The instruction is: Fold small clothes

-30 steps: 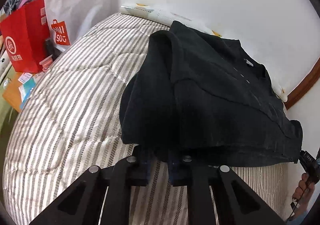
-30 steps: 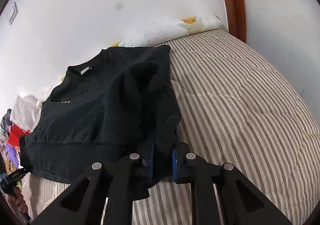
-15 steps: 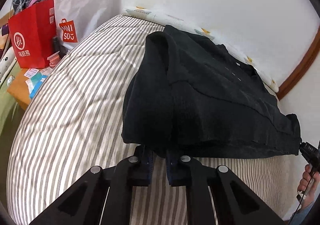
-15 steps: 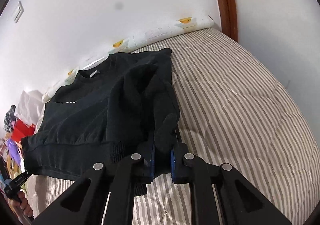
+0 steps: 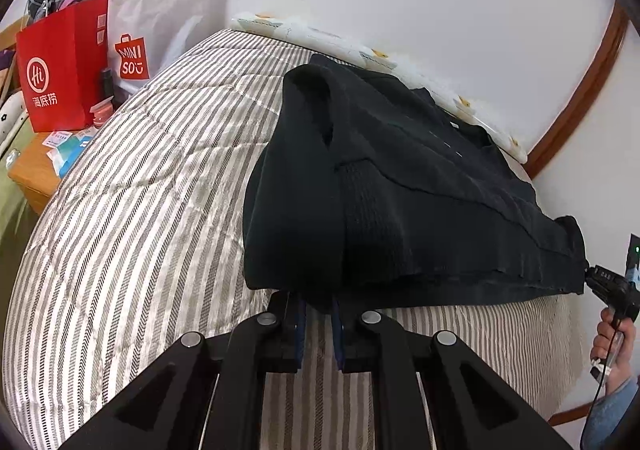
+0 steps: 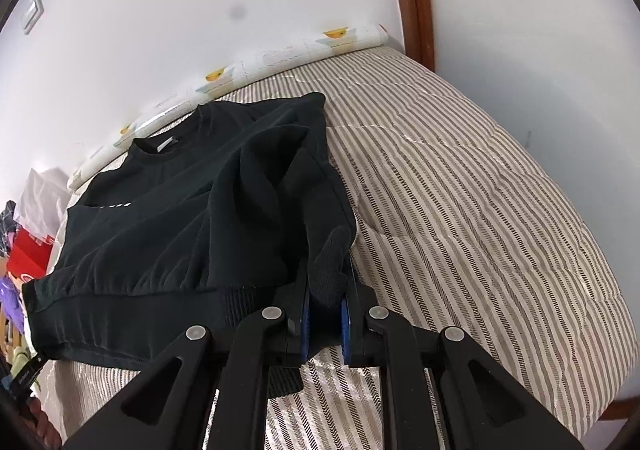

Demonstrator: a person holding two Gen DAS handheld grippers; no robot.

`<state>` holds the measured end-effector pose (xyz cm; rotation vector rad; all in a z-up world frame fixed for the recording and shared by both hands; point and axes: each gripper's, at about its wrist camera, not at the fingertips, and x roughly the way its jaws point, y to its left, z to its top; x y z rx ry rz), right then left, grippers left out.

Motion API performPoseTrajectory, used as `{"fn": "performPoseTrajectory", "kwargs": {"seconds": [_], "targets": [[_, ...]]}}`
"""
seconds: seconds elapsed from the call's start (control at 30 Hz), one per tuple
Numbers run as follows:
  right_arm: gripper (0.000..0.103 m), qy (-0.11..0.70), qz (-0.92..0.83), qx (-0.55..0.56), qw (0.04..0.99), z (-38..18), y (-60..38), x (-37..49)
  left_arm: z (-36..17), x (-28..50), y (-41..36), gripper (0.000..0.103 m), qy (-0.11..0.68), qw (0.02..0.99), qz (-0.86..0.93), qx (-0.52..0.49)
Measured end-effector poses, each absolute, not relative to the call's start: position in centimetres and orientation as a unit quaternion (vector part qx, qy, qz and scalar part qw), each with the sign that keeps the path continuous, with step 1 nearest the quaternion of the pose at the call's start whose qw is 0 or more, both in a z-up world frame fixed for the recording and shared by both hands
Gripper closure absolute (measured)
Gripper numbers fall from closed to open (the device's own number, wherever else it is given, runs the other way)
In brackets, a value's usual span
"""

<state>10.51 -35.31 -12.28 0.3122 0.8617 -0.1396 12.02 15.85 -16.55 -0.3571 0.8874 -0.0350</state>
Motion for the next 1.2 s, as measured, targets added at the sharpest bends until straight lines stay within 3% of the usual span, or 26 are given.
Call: {"fn": "performPoseTrajectory", "kwargs": {"seconds": [0.37, 0.6, 1.2], "targets": [[0.089, 0.426, -0.079, 0.119, 0.894, -12.2, -34.7, 10.8, -16.8, 11.9, 15.7, 0.092, 0.431, 0.887, -0.017, -0.165], [0.081, 0.430, -0.090, 0.104, 0.892, -12.0, -34.7, 9.3, -16.8, 11.8, 15.6, 0.090, 0.440, 0.884, -0.014, -0.161], [0.079, 0.462, -0.062, 0.078, 0.882, -14.9, -33.9, 5.3, -16.1, 9.8, 13.5, 0.089, 0.449, 0.882, -0.028, -0.137]]}}
